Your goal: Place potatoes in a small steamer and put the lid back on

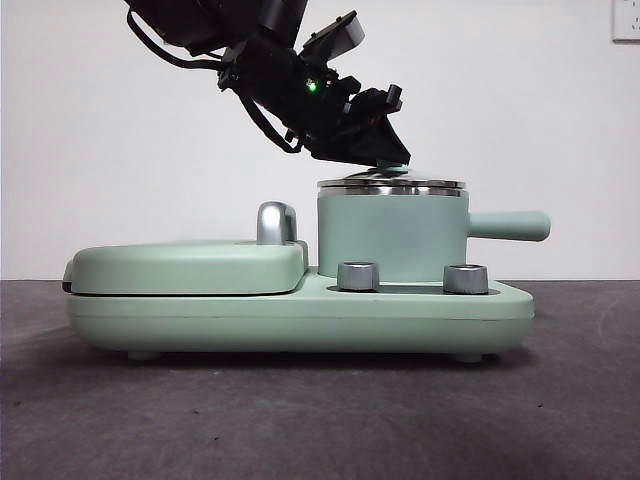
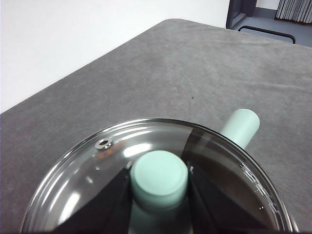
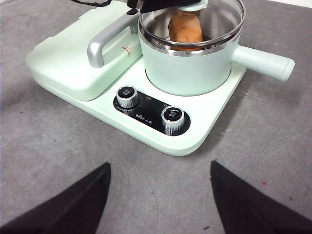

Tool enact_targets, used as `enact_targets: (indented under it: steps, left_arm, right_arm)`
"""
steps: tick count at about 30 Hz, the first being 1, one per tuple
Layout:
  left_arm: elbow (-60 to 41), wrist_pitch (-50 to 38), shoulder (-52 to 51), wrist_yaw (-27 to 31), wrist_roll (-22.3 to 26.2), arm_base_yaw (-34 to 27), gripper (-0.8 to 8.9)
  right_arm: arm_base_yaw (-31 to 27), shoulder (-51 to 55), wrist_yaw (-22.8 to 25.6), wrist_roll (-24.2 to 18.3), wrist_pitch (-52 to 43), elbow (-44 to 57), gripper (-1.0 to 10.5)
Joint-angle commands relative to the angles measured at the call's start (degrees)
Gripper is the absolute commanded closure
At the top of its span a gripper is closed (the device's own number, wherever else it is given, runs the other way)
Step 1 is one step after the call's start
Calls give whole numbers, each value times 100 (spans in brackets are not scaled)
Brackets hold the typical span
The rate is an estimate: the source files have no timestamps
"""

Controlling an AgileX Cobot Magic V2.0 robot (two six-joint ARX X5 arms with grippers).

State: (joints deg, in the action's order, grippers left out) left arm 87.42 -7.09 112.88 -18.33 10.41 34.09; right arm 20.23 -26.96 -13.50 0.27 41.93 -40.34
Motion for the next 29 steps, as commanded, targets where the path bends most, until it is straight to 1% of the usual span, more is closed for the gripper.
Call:
enact_targets:
  steps: [1,11,21,23,26,29]
  left_arm:
    - [201,-144,144,-122,-92,44,801]
    - [201,138,140,-118,-96,50,801]
    - [258,234,59,-52,-48,48,801]
    - [348,396,59,-52,4,42,802]
    - [511,691,61,7,205,39,801]
    - [579,763,61,39,306,39,801]
  right_arm:
    - [26,-17,0,59,-4,-15,630]
    - [26,-17,2,59,17,-15,630]
    - [26,-17,26,59,17,-15,630]
    - [26,-17,39,59,17,-15,630]
    - [26,-20,44,59,15,-15,630]
    - [26,-20,44,59,15,-15,630]
